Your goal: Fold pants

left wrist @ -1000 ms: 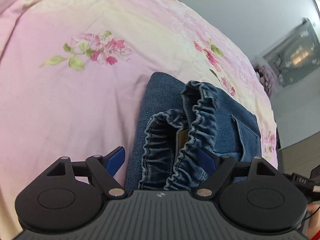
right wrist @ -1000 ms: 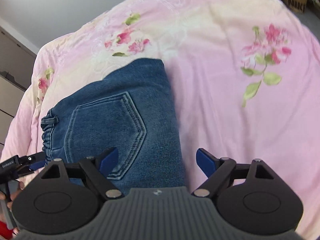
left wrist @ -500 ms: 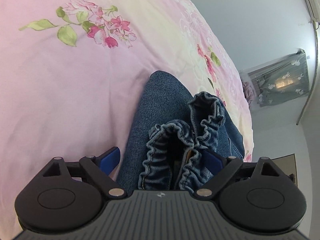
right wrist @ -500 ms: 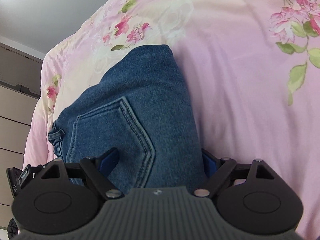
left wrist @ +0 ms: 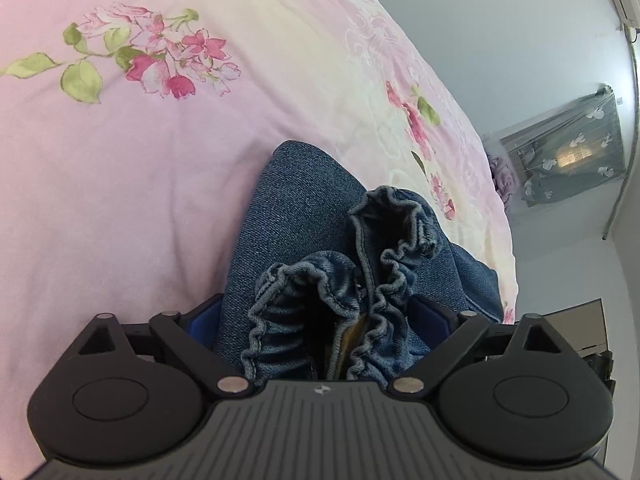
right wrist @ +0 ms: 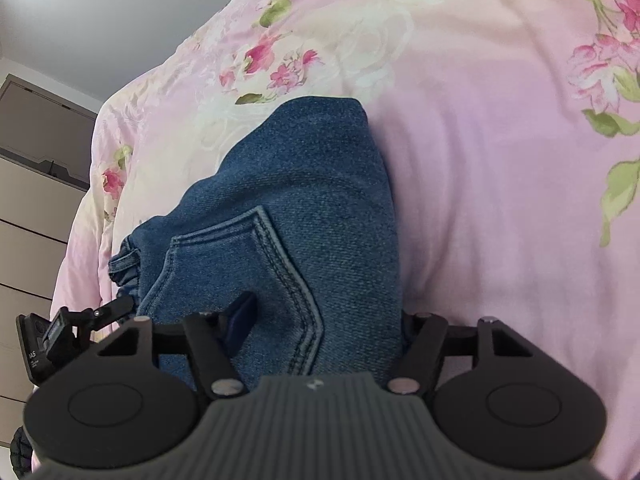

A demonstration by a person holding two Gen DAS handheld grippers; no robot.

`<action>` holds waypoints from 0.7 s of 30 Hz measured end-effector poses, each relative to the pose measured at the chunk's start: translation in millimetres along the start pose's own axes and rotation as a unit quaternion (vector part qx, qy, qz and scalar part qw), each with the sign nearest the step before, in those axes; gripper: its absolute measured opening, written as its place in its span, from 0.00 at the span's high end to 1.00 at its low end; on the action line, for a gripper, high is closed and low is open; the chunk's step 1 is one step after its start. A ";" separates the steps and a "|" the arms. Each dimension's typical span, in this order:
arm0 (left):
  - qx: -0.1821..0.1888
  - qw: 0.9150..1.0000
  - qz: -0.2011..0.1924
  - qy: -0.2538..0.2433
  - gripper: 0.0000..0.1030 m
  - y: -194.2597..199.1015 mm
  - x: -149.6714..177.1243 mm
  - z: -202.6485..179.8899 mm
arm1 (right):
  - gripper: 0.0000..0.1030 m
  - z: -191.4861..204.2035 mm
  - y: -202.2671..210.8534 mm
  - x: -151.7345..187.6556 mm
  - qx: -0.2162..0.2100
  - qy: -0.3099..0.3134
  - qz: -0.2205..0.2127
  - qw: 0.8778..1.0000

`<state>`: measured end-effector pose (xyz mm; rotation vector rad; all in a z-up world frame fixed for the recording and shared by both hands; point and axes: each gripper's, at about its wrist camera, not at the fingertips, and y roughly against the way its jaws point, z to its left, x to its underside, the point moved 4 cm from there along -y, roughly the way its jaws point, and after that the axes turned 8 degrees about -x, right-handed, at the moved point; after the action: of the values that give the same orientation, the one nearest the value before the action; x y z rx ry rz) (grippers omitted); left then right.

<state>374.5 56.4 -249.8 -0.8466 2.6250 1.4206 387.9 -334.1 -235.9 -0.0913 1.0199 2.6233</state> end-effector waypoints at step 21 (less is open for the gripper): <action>-0.012 0.999 -0.020 -0.044 0.29 59.7 21.2 -26.3 | 0.69 74.7 56.2 28.0 -0.002 0.060 -0.013 0.998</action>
<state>333.6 52.2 -194.9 -0.8150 2.5164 1.4477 347.7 -315.4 -149.0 -0.2654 1.0446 2.6239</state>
